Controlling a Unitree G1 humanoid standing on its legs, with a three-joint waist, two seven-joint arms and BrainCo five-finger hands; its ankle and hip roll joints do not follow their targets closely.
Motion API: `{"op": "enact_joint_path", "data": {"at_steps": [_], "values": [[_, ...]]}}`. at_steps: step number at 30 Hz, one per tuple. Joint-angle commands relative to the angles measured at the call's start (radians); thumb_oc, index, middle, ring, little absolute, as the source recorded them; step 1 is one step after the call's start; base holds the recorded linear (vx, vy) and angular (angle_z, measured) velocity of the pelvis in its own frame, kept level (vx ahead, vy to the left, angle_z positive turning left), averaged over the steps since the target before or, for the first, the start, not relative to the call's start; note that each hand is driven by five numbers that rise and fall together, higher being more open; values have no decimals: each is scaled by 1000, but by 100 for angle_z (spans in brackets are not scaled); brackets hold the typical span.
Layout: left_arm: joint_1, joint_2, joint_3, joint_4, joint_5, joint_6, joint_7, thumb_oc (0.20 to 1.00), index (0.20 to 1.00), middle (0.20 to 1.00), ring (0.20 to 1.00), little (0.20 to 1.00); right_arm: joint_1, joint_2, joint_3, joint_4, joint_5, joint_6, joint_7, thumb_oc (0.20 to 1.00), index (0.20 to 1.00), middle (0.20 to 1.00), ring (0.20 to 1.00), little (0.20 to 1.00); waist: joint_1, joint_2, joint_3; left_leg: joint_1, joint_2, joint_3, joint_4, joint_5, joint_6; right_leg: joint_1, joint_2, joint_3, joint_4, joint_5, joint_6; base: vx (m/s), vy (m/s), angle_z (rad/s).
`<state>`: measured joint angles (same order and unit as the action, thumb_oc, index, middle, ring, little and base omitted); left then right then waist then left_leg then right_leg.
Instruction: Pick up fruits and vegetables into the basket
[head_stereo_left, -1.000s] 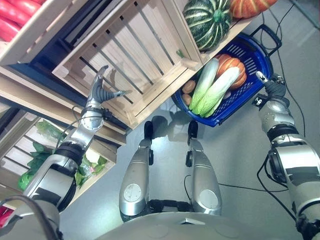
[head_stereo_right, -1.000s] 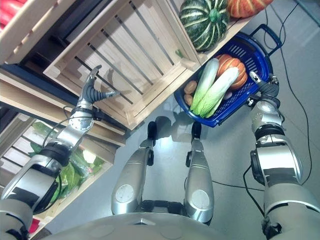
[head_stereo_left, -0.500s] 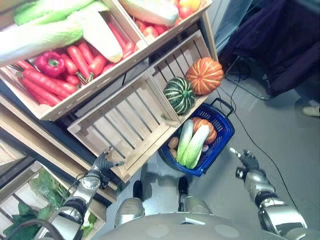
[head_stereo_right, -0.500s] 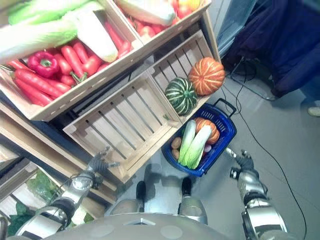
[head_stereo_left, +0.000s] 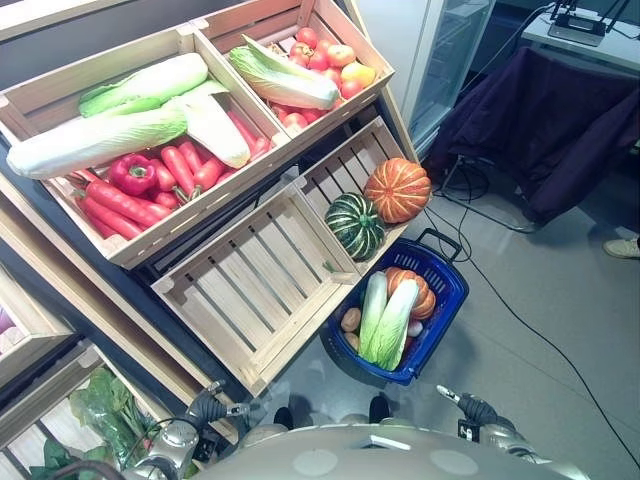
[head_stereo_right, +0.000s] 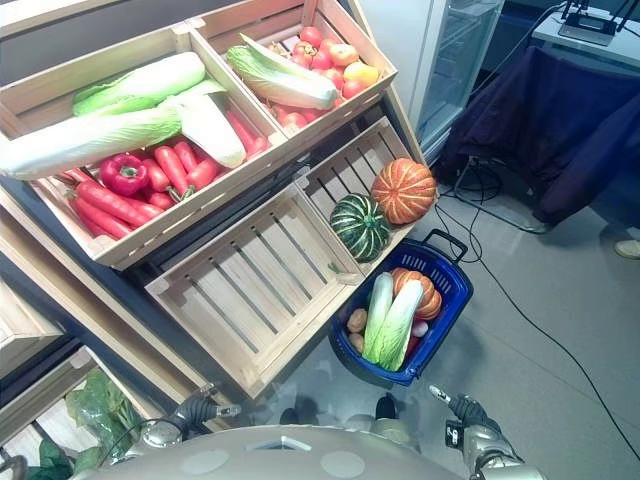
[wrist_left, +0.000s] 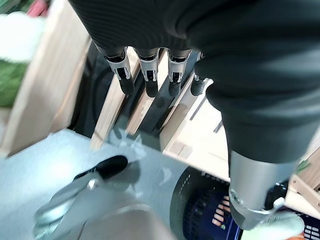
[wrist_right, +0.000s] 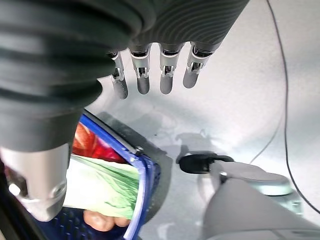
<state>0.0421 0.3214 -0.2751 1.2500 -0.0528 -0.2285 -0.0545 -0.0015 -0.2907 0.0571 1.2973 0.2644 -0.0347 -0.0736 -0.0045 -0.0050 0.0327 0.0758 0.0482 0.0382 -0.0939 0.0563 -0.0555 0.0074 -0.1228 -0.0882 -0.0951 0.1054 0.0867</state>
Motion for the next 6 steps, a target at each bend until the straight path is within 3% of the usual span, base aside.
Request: {"op": "enact_joint_path", "data": {"at_steps": [1, 6], "values": [[-65, 3, 53, 54, -47, -4, -27, 1000, 1000, 1000, 1000, 1000, -63, 10, 35, 40, -27, 8, 27, 1000, 1000, 1000, 1000, 1000, -9, -3, 37, -7, 13, -4, 31, -56, 16, 45, -8, -2, 80, -71, 16, 34, 29, -3], [-70, -3, 49, 56, -64, 9, -52, 1000, 1000, 1000, 1000, 1000, -64, 9, 49, 56, -52, 26, 45, 1000, 1000, 1000, 1000, 1000, -10, -2, 37, -5, 15, -3, 34, -59, 14, 48, -8, -1, 79, -74, 15, 7, 5, -1]]}}
